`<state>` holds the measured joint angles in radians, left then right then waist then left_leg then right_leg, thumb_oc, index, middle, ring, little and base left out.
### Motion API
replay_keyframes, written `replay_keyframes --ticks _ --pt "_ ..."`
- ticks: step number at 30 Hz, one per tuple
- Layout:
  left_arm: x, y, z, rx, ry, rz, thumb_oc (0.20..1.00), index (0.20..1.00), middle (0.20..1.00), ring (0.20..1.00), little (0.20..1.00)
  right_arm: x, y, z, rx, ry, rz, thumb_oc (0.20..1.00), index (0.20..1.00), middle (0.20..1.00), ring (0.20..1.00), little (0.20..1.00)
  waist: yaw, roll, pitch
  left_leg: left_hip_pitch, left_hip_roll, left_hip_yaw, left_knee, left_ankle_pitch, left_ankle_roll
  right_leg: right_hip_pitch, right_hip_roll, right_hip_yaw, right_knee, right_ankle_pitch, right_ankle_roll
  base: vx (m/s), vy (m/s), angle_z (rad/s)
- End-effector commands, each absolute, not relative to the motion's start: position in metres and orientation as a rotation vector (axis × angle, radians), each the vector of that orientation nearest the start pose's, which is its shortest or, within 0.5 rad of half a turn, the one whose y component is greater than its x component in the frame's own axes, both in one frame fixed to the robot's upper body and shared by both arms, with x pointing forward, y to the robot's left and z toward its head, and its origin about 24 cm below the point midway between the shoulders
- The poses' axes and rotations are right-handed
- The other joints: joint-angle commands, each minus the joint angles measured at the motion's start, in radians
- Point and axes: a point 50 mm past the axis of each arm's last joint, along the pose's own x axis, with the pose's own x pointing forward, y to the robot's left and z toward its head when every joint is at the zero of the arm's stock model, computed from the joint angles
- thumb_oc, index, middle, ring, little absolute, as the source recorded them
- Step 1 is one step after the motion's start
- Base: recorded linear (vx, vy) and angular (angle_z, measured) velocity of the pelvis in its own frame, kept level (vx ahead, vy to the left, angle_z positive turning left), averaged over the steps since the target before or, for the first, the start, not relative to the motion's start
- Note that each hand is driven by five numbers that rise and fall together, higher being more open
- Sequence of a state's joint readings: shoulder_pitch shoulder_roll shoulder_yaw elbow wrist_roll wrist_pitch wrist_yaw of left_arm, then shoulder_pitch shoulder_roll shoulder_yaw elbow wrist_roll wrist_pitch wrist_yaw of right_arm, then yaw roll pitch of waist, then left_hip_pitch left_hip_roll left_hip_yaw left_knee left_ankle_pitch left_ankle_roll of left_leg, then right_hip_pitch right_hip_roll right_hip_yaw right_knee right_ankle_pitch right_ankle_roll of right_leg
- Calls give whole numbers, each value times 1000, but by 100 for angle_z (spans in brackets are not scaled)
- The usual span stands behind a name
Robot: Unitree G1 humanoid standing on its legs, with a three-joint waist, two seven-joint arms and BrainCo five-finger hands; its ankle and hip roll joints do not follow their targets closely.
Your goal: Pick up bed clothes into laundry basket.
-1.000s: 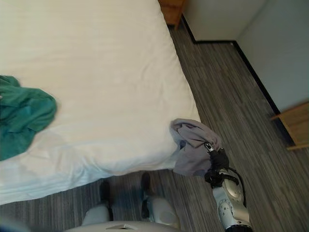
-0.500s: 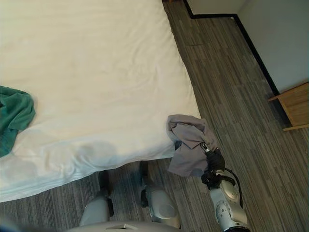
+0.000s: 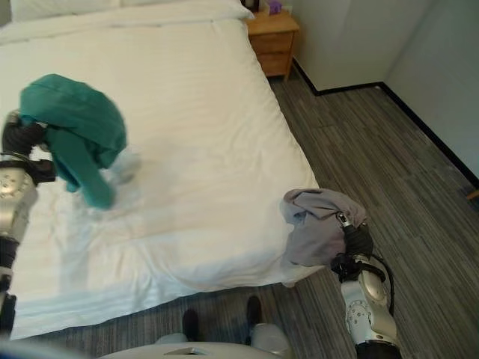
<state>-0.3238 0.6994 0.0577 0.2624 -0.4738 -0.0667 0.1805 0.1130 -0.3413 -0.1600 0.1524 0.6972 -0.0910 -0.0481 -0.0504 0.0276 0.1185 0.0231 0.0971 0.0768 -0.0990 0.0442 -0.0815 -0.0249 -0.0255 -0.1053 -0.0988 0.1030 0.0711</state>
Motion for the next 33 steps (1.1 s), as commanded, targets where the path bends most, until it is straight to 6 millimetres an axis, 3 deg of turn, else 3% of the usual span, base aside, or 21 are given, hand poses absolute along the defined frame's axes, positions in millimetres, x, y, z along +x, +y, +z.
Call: replay_keyframes --ticks 1,3,5,8,10,11,12,14,15,16,18,19,20,21,23,24,25,26,27,31,33 --pt "291 303 139 -27 -293 304 200 200 200 200 200 229 -273 58 286 -132 -281 200 200 200 200 200 -1 -61 -47 29 -76 -39 12 -38 55 24 -26 47 54 -55 48 0 0 0" --pt "284 293 127 -101 -282 286 200 200 200 200 200 228 -271 59 290 -138 -277 200 200 200 200 200 -3 -57 -52 38 -76 -40 12 -40 56 30 -26 52 61 -62 45 -15 2 2" --pt "262 279 90 -277 -213 285 200 200 200 200 200 227 -266 63 322 -165 -258 200 200 200 200 200 -5 -54 -56 58 -73 -36 17 -44 60 42 -25 69 70 -74 36 9 9 5" --pt "249 277 77 -347 -198 326 200 200 200 200 200 229 -268 68 306 -185 -246 200 200 200 200 200 -3 -61 -38 46 -70 -20 115 -70 60 44 -25 78 80 -73 25 -55 -12 -12" --pt "232 283 83 -382 -272 382 200 200 200 200 200 239 -268 88 287 -273 -214 200 200 200 200 200 63 -83 32 -50 -112 -230 272 -88 40 -16 -9 188 141 -55 20 -204 14 -60" --pt "232 283 83 -382 -271 382 200 200 200 200 200 239 -268 88 287 -273 -214 200 200 200 200 200 63 -81 27 -49 -110 -230 270 -96 42 -15 -8 187 140 -62 20 -45 84 -142" --pt "217 290 82 -416 -299 444 200 200 200 200 200 240 -273 96 311 -321 -236 200 200 200 200 200 80 -93 29 -59 -89 -353 281 -102 33 -30 -11 262 137 -51 45 74 131 -189" --pt "206 294 83 -418 -321 474 200 200 200 200 200 238 -274 101 320 -346 -238 200 200 200 200 200 87 -89 25 -51 -76 -406 293 -105 28 -36 -7 305 138 -49 56 29 173 -166" --pt "192 300 88 -409 -375 519 200 200 200 200 200 230 -275 113 304 -410 -229 200 200 200 200 200 85 -78 17 -13 -77 -514 331 -114 22 -71 5 389 151 -33 81 -14 239 -137" --pt "189 304 96 -386 -416 530 200 200 200 200 200 228 -277 116 280 -423 -232 200 200 200 200 200 82 -72 13 13 -97 -554 351 -164 34 -97 12 434 166 -24 92 -33 390 -156" --pt "191 302 104 -382 -459 518 200 200 200 200 200 225 -281 121 242 -442 -250 200 200 200 200 200 70 -68 17 37 -104 -547 354 -185 39 -125 10 466 179 1 107 -125 311 -163" --pt "193 300 115 -390 -512 474 200 200 200 200 200 216 -287 125 230 -464 -289 200 200 200 200 200 44 -65 27 66 -116 -531 292 -246 63 -157 9 524 171 31 123 -206 230 -156" --pt "193 300 115 -389 -512 472 200 200 200 200 200 216 -287 124 231 -464 -290 200 200 200 200 200 50 -73 26 64 -122 -526 282 -233 61 -163 4 534 168 40 126 -393 521 -139" --pt "198 293 125 -352 -528 407 200 200 200 200 200 209 -292 118 252 -464 -352 200 200 200 200 200 15 -79 34 87 -136 -496 199 -223 88 -205 -8 565 125 91 155 -325 394 -82" --pt "199 292 127 -304 -519 394 200 200 200 200 200 207 -289 119 267 -477 -356 200 200 200 200 200 6 -81 44 92 -144 -460 184 -220 101 -225 -17 548 99 120 166 -372 316 -60" --pt "197 298 130 -222 -503 406 200 200 200 200 200 208 -280 115 272 -449 -316 200 200 200 200 200 36 -68 83 81 -143 -357 197 -210 102 -271 -61 316 126 100 147 -506 231 -200" --pt "195 302 131 -199 -496 418 200 200 200 200 200 209 -276 111 276 -428 -301 200 200 200 200 200 61 -51 95 67 -131 -300 201 -192 101 -259 -113 154 180 60 102 -616 290 -275" --pt "192 305 131 -182 -488 429 200 200 200 200 200 209 -275 106 269 -397 -294 200 200 200 200 200 60 -45 99 62 -124 -267 193 -178 102 -233 -122 101 209 32 86 -276 156 -307" --pt "192 305 131 -182 -488 430 200 200 200 200 200 209 -275 106 269 -397 -293 200 200 200 200 200 60 -44 97 66 -122 -268 189 -182 104 -230 -120 100 209 24 88 -256 100 -202" --pt "191 294 128 -225 -476 377 200 200 200 200 200 207 -280 105 256 -407 -341 200 200 200 200 200 108 -29 74 5 -89 -113 155 -124 118 -99 -164 -67 377 -92 65 -428 101 -131" --pt "191 293 128 -225 -476 375 200 200 200 200 200 206 -280 105 255 -407 -343 200 200 200 200 200 111 -30 74 3 -91 -111 154 -119 119 -100 -165 -66 373 -86 65 -202 -3 -91"
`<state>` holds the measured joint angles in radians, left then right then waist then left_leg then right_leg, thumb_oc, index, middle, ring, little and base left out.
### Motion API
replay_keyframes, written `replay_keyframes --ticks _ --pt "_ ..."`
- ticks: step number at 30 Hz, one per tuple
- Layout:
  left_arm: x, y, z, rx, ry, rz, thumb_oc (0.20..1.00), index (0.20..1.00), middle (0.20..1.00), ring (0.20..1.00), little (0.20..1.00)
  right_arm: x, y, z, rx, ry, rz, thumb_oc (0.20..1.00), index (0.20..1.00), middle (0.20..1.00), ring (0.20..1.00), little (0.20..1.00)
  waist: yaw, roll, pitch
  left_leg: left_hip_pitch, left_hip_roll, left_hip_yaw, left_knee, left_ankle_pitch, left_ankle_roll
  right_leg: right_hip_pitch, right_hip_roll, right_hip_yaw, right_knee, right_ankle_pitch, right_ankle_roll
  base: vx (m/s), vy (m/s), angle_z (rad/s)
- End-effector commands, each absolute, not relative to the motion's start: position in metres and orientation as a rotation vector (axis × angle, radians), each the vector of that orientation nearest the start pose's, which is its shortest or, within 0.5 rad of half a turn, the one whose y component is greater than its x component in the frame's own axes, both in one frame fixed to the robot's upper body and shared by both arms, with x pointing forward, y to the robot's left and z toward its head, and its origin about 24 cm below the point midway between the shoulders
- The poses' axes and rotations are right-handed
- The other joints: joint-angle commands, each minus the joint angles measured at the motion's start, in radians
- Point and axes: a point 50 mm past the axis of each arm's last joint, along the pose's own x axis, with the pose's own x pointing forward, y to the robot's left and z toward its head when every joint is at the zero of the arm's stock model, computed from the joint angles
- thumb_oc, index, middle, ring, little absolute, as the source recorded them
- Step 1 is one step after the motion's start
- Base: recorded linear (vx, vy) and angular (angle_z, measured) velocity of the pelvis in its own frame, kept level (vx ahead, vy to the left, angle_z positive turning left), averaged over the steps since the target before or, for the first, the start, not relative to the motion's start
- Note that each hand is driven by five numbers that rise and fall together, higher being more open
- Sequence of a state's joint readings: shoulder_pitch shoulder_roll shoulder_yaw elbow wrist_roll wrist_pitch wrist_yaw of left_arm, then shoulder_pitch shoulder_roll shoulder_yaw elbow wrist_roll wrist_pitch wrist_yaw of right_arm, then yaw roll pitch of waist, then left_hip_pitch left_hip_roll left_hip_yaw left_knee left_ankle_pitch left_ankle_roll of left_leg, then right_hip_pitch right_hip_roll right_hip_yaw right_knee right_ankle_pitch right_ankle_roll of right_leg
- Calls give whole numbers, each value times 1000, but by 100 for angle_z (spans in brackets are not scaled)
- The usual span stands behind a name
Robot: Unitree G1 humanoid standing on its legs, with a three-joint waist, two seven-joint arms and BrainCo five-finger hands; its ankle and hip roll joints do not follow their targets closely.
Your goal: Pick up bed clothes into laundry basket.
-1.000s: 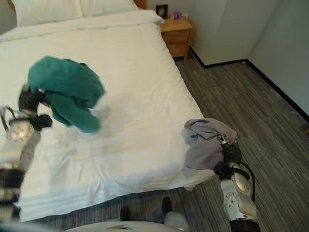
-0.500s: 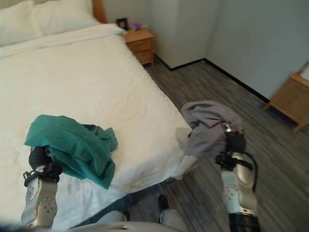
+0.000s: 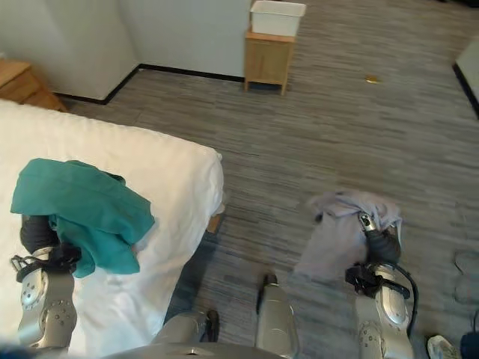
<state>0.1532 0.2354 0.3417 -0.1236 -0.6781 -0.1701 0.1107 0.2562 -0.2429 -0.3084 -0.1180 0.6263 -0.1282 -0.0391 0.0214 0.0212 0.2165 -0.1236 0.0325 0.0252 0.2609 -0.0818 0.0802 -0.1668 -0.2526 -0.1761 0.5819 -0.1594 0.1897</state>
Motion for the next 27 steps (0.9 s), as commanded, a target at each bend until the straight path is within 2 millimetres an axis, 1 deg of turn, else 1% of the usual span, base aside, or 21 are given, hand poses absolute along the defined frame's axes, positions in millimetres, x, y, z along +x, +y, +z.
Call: replay_keyframes --ticks 1,2,3,4,5,6,7,9,10,11,12,13,14,15,17,19,20,22,23,26,27 --pt "195 284 121 -262 -446 338 200 200 200 200 200 210 -276 103 271 -409 -341 200 200 200 200 200 60 -35 -50 121 -14 31 -188 11 -46 135 38 -69 -296 139 -47 -283 -20 -63" --pt "195 284 121 -262 -447 337 200 200 200 200 200 210 -276 103 271 -409 -342 200 200 200 200 200 64 -35 -51 118 -12 35 -189 17 -45 134 41 -67 -305 149 -48 -378 -124 -87" --pt "195 282 117 -233 -421 328 200 200 200 200 200 213 -274 103 256 -397 -322 200 200 200 200 200 80 -62 -74 109 -4 104 -188 13 -62 197 57 -128 -440 128 -34 -155 -133 -137" --pt "195 282 114 -229 -404 325 200 200 200 200 200 213 -273 102 262 -389 -317 200 200 200 200 200 73 -67 -78 104 3 121 -195 25 -66 191 73 -111 -474 132 -39 -138 -140 -176" --pt "195 282 114 -228 -404 326 200 200 200 200 200 212 -273 101 262 -388 -316 200 200 200 200 200 76 -68 -80 104 5 125 -197 26 -68 190 75 -107 -478 135 -40 -44 -100 -148" --pt "195 282 114 -217 -405 325 200 200 200 200 200 212 -274 100 263 -384 -319 200 200 200 200 200 69 -71 -84 102 12 130 -198 32 -72 188 92 -74 -497 132 -45 25 -137 -87" --pt "196 282 113 -219 -396 319 200 200 200 200 200 209 -277 96 260 -367 -334 200 200 200 200 200 50 -73 -84 107 20 124 -195 29 -77 188 120 -22 -511 124 -54 0 -187 -36" --pt "197 280 106 -233 -372 316 200 200 200 200 200 202 -283 90 267 -333 -343 200 200 200 200 200 29 -85 -75 84 33 127 -154 47 -93 190 146 15 -543 134 -79 -38 -190 20" --pt "197 280 106 -234 -371 315 200 200 200 200 200 202 -283 90 267 -332 -343 200 200 200 200 200 29 -83 -75 81 35 126 -148 45 -95 191 147 14 -545 135 -80 -64 -187 55" --pt "198 277 105 -221 -365 314 200 200 200 200 200 199 -287 87 257 -308 -346 200 200 200 200 200 30 -88 -57 65 25 58 -93 40 -108 192 158 30 -545 135 -94 -82 -118 26" --pt "201 275 107 -213 -375 313 200 200 200 200 200 201 -290 88 249 -309 -346 200 200 200 200 200 43 -90 -44 49 -9 -32 -48 42 -124 183 163 49 -539 141 -102 -146 -139 -28" --pt "204 272 109 -222 -381 300 200 200 200 200 200 203 -291 91 245 -320 -345 200 200 200 200 200 39 -96 -42 42 -24 -75 -35 39 -132 166 159 55 -538 152 -104 -110 -56 -50" --pt "204 272 109 -223 -382 300 200 200 200 200 200 204 -291 91 245 -321 -346 200 200 200 200 200 37 -96 -41 40 -24 -78 -32 38 -133 166 159 53 -536 151 -104 -70 -57 -36" --pt "205 268 107 -224 -367 285 200 200 200 200 200 203 -291 90 248 -316 -350 200 200 200 200 200 14 -86 -55 67 -12 -70 -99 14 -118 160 172 59 -540 151 -98 0 -17 -17" --pt "205 267 103 -183 -341 269 200 200 200 200 200 200 -291 81 242 -277 -363 200 200 200 200 200 1 -68 -81 108 -1 -55 -195 32 -103 161 192 75 -550 154 -97 38 22 -13" --pt "206 266 103 -184 -337 266 200 200 200 200 200 199 -290 78 242 -264 -367 200 200 200 200 200 -6 -60 -91 122 -3 -47 -212 42 -100 163 195 79 -554 156 -98 39 38 -23" --pt "210 278 85 42 -187 304 200 200 200 200 200 203 -279 43 188 -41 -317 200 200 200 200 200 18 -39 -37 98 -6 -8 -246 68 -113 152 150 -1 -562 160 -71 11 36 -25" --pt "205 277 74 22 -142 310 200 200 200 200 200 208 -275 45 183 -41 -288 200 200 200 200 200 30 -48 -53 122 -5 -6 -249 58 -106 170 156 7 -567 157 -74 1 11 -6" --pt "203 277 71 13 -130 313 200 200 200 200 200 208 -276 45 177 -41 -292 200 200 200 200 200 33 -51 -60 129 -4 -6 -251 56 -103 176 156 8 -568 156 -74 0 0 0" --pt "201 277 67 13 -111 319 200 200 200 200 200 207 -278 44 178 -35 -302 200 200 200 200 200 35 -52 -69 141 -4 -3 -254 54 -101 187 156 7 -568 154 -74 23 12 -4" --pt "201 282 69 45 -114 339 200 200 200 200 200 208 -277 45 167 -36 -298 200 200 200 200 200 36 -53 -76 155 -2 -4 -259 51 -99 191 158 9 -566 152 -75 0 0 0"
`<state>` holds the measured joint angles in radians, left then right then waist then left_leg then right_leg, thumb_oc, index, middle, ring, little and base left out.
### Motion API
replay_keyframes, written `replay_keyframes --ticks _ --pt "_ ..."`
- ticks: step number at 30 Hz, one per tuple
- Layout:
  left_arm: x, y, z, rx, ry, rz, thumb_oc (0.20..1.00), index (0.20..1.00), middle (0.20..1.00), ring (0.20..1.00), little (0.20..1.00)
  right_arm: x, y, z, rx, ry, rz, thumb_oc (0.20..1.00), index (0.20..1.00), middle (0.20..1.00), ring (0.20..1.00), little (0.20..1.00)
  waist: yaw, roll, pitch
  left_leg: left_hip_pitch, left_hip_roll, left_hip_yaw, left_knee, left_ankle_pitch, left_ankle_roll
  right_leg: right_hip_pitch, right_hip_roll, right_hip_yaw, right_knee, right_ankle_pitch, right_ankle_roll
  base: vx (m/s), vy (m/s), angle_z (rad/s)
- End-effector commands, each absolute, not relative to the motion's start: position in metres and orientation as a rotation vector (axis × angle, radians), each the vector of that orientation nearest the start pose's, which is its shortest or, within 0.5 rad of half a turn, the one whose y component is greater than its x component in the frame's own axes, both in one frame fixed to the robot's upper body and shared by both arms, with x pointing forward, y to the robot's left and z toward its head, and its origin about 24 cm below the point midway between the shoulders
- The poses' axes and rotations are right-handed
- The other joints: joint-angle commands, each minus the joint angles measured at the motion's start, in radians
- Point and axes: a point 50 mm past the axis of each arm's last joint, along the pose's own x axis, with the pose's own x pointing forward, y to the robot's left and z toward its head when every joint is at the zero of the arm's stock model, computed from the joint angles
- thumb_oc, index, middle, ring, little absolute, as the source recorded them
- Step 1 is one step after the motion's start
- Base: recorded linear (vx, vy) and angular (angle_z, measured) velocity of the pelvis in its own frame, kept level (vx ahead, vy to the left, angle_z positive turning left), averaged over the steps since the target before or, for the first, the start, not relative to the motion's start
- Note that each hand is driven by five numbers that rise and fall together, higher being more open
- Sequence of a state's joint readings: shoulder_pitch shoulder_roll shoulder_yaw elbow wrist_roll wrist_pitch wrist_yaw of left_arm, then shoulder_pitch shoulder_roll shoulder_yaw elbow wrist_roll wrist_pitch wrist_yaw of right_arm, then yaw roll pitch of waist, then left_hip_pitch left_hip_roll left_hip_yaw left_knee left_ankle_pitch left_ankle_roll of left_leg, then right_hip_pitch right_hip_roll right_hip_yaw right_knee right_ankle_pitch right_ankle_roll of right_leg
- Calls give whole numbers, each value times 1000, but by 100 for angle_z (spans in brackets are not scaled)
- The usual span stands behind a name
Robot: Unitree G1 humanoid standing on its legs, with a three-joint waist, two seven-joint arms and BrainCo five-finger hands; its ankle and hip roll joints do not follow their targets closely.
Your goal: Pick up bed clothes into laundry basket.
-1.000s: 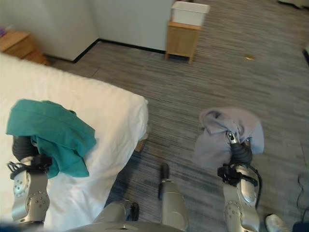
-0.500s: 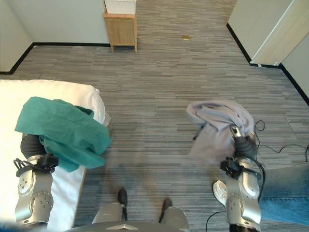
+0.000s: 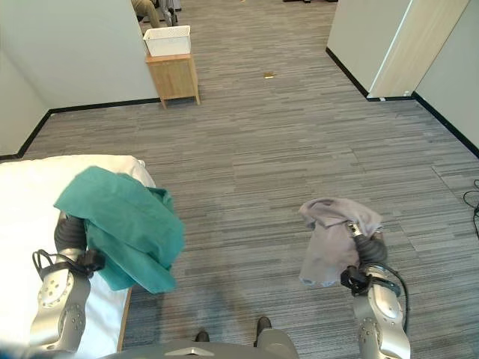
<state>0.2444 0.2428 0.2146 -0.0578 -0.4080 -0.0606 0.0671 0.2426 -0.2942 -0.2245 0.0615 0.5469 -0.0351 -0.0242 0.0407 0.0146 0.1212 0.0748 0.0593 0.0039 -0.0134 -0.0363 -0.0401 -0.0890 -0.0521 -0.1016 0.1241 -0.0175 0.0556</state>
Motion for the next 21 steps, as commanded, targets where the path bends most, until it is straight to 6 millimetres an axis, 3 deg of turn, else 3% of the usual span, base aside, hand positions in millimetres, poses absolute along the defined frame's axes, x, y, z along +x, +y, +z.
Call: replay_keyframes --ticks 1,10,16,17,18,19,20,21 --pt "200 284 69 61 -114 354 200 200 200 200 200 208 -277 45 160 -34 -294 200 200 200 200 200 17 -47 16 -39 -28 18 13 5 22 115 -42 -64 -108 10 59 34 22 -1" --pt "192 295 64 41 -104 460 200 200 200 200 200 210 -274 43 170 -28 -281 200 200 200 200 200 21 -55 9 -25 -34 17 12 -7 31 126 -47 -53 -108 6 62 37 13 -2" --pt "191 302 67 54 -112 505 200 200 200 200 200 212 -278 47 154 -44 -308 200 200 200 200 200 17 -43 20 -52 -47 17 25 -17 42 101 -69 -33 -93 2 77 71 75 -4" --pt "198 303 73 59 -136 507 200 200 200 200 200 214 -279 48 141 -49 -319 200 200 200 200 200 8 -25 38 -63 -58 3 32 -23 61 55 -84 -18 6 -3 84 44 133 -5" --pt "198 303 73 58 -138 507 200 200 200 200 200 214 -279 49 140 -52 -319 200 200 200 200 200 10 -27 35 -71 -61 5 35 -23 63 36 -88 -14 30 -15 86 -28 186 -6" --pt "201 305 79 67 -159 512 200 200 200 200 200 218 -277 52 134 -64 -307 200 200 200 200 200 3 -18 59 -71 -67 9 39 -35 84 -38 -106 -15 172 15 98 -29 247 -5" --pt "204 306 82 68 -168 511 200 200 200 200 200 221 -271 53 126 -62 -272 200 200 200 200 200 4 13 87 -58 -60 34 33 -44 109 -157 -134 -56 415 87 110 80 310 -25" --pt "205 305 82 66 -169 508 200 200 200 200 200 220 -268 48 142 -44 -264 200 200 200 200 200 -14 30 108 -26 -46 36 27 -50 112 -232 -133 -71 486 128 126 249 243 -55"
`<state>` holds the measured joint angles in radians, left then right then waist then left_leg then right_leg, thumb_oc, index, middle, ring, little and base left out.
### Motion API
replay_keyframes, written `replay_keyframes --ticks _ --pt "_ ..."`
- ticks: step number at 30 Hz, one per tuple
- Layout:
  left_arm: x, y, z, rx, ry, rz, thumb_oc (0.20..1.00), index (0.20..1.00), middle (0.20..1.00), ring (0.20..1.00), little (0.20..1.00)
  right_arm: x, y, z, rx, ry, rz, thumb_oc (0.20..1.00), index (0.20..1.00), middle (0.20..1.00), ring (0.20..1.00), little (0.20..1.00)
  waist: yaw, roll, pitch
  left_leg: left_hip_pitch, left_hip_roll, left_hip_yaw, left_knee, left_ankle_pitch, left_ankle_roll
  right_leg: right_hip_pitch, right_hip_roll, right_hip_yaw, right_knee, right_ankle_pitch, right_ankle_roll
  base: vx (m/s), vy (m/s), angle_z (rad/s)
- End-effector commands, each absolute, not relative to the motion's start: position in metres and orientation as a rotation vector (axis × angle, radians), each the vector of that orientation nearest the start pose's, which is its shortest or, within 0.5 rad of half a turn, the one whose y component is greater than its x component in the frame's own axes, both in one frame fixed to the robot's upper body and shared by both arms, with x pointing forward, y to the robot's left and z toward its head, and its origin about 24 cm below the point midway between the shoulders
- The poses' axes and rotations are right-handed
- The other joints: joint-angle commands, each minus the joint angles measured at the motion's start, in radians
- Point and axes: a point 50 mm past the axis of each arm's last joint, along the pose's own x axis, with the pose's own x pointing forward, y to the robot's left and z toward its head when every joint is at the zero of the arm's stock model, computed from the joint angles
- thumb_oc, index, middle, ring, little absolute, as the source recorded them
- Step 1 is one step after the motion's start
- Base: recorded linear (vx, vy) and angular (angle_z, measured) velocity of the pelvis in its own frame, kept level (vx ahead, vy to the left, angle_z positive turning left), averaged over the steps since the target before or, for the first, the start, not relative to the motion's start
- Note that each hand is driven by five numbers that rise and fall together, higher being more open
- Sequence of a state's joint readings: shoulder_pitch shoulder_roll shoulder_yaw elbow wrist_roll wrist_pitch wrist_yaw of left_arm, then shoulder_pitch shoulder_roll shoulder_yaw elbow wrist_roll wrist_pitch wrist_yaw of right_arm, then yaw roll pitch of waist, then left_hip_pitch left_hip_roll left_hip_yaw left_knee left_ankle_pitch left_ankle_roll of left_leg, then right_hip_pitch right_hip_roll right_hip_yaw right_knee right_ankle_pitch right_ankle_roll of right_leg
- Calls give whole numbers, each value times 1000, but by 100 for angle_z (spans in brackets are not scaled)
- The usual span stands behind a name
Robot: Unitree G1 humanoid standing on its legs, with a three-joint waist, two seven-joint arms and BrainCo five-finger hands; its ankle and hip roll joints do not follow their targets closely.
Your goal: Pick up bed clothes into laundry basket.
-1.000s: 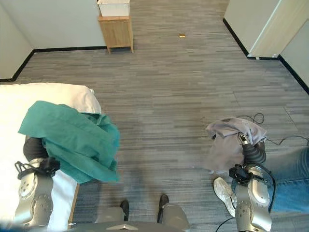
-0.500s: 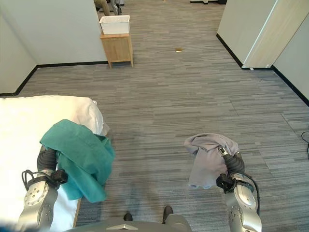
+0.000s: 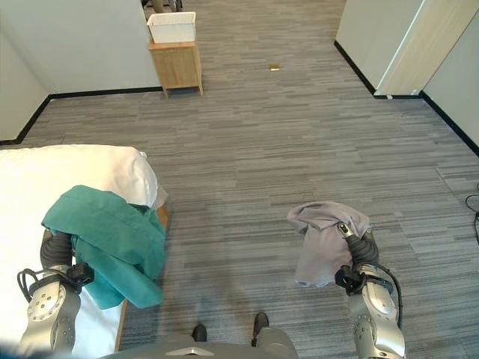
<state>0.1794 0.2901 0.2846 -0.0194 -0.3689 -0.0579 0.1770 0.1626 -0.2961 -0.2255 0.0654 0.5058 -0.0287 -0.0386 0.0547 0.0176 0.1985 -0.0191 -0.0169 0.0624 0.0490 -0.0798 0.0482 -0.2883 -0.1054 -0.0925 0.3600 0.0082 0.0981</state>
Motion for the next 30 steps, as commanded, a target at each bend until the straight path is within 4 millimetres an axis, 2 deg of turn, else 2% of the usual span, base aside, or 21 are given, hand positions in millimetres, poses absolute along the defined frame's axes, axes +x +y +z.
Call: replay_keyframes --ticks 1,4,5,6,7,8,9,11,12,14,15,16,17,19,21,22,24,26,27,29,30 --pt "206 304 82 68 -171 501 200 200 200 200 200 218 -268 45 138 -27 -259 200 200 200 200 200 -35 26 37 92 31 -17 -41 -18 20 -78 -95 -87 258 96 88 420 63 -64" --pt "209 302 86 68 -192 486 200 200 200 200 200 213 -270 39 149 -6 -268 200 200 200 200 200 -74 20 37 181 35 -46 -69 -53 -1 -119 -77 -118 107 67 76 534 -86 -43" --pt "213 298 88 52 -204 458 200 200 200 200 200 208 -275 35 151 10 -298 200 200 200 200 200 -111 9 28 237 38 -83 -88 -88 -29 -151 -68 -79 -51 74 76 592 -172 17" --pt "215 298 88 49 -203 455 200 200 200 200 200 206 -276 36 154 4 -308 200 200 200 200 200 -127 5 24 271 52 -95 -97 -110 -48 -156 -73 -87 -160 93 83 613 -165 43" --pt "215 298 87 49 -203 455 200 200 200 200 200 206 -276 35 154 5 -309 200 200 200 200 200 -130 12 24 273 60 -97 -98 -111 -49 -141 -65 -96 -182 102 84 660 -194 103" --pt "215 299 85 53 -192 455 200 200 200 200 200 204 -278 36 142 8 -311 200 200 200 200 200 -152 10 12 330 96 -101 -102 -136 -82 -155 -74 -152 -332 153 103 670 -193 67" --pt "216 299 84 62 -189 456 200 200 200 200 200 205 -279 37 131 3 -310 200 200 200 200 200 -159 6 4 352 104 -103 -88 -137 -89 -160 -73 -164 -334 170 108 889 -271 31" --pt "215 295 80 42 -173 431 200 200 200 200 200 202 -278 35 122 27 -279 200 200 200 200 200 -163 5 -14 363 125 -110 18 -67 -122 -117 -62 -174 -274 177 79 589 -185 -27" --pt "215 295 80 41 -172 431 200 200 200 200 200 202 -278 35 122 28 -278 200 200 200 200 200 -165 5 -14 359 126 -112 25 -70 -124 -117 -62 -175 -270 175 78 413 -141 14" --pt "215 288 71 15 -143 409 200 200 200 200 200 203 -281 34 118 34 -275 200 200 200 200 200 -169 11 -24 310 137 -109 228 90 -152 -77 -22 -174 -234 131 27 518 -224 46" --pt "216 286 68 -15 -131 414 200 200 200 200 200 204 -283 37 123 27 -272 200 200 200 200 200 -166 -3 -34 260 142 -112 423 207 -158 -38 -6 -171 -221 94 -13 722 -407 45" --pt "216 284 65 -44 -120 398 200 200 200 200 200 204 -284 37 126 31 -277 200 200 200 200 200 -155 -22 -28 187 144 -87 567 253 -159 17 2 -174 -223 64 -43 932 -641 21" --pt "216 282 67 -57 -128 398 200 200 200 200 200 206 -290 42 122 3 -306 200 200 200 200 200 -100 -74 21 7 106 -60 835 194 -141 117 7 -153 -237 7 -82 850 -596 7" --pt "222 278 72 -67 -150 374 200 200 200 200 200 210 -294 46 103 -2 -329 200 200 200 200 200 -58 -89 50 -147 92 -27 878 120 -119 203 23 -131 -254 -25 -85 719 -351 -39" --pt "223 276 72 -76 -152 370 200 200 200 200 200 211 -294 48 118 -17 -326 200 200 200 200 200 -37 -91 54 -230 84 0 833 101 -110 241 25 -126 -270 -39 -81 435 -96 -43" --pt "224 277 70 -68 -147 377 200 200 200 200 200 213 -294 50 120 -28 -325 200 200 200 200 200 -18 -80 52 -294 89 14 741 90 -108 289 37 -112 -282 -61 -72 699 -23 -24" --pt "222 279 63 -49 -113 413 200 200 200 200 200 217 -290 51 115 -37 -318 200 200 200 200 200 36 -56 36 -351 75 36 388 144 -96 370 52 -86 -308 -106 -58 1004 15 -42" --pt "219 287 61 80 -68 452 200 200 200 200 200 226 -280 48 101 -7 -253 200 200 200 200 200 80 -34 5 -358 63 37 151 215 -97 461 88 -69 -333 -146 -45 712 28 -57" --pt "219 287 60 83 -66 455 200 200 200 200 200 226 -280 48 101 -5 -251 200 200 200 200 200 80 -41 5 -342 56 42 126 225 -97 466 81 -67 -337 -146 -45 545 -10 -54" --pt "216 292 63 163 -62 482 200 200 200 200 200 233 -272 46 63 34 -172 200 200 200 200 200 103 -51 -28 -349 60 154 33 266 -96 543 90 -67 -337 -171 -35 809 -45 -40" --pt "213 298 64 215 -53 498 200 200 200 200 200 244 -250 48 34 56 -35 200 200 200 200 200 151 -81 -58 -305 42 163 72 238 -58 562 51 -64 -243 -161 -5 967 -8 -47"
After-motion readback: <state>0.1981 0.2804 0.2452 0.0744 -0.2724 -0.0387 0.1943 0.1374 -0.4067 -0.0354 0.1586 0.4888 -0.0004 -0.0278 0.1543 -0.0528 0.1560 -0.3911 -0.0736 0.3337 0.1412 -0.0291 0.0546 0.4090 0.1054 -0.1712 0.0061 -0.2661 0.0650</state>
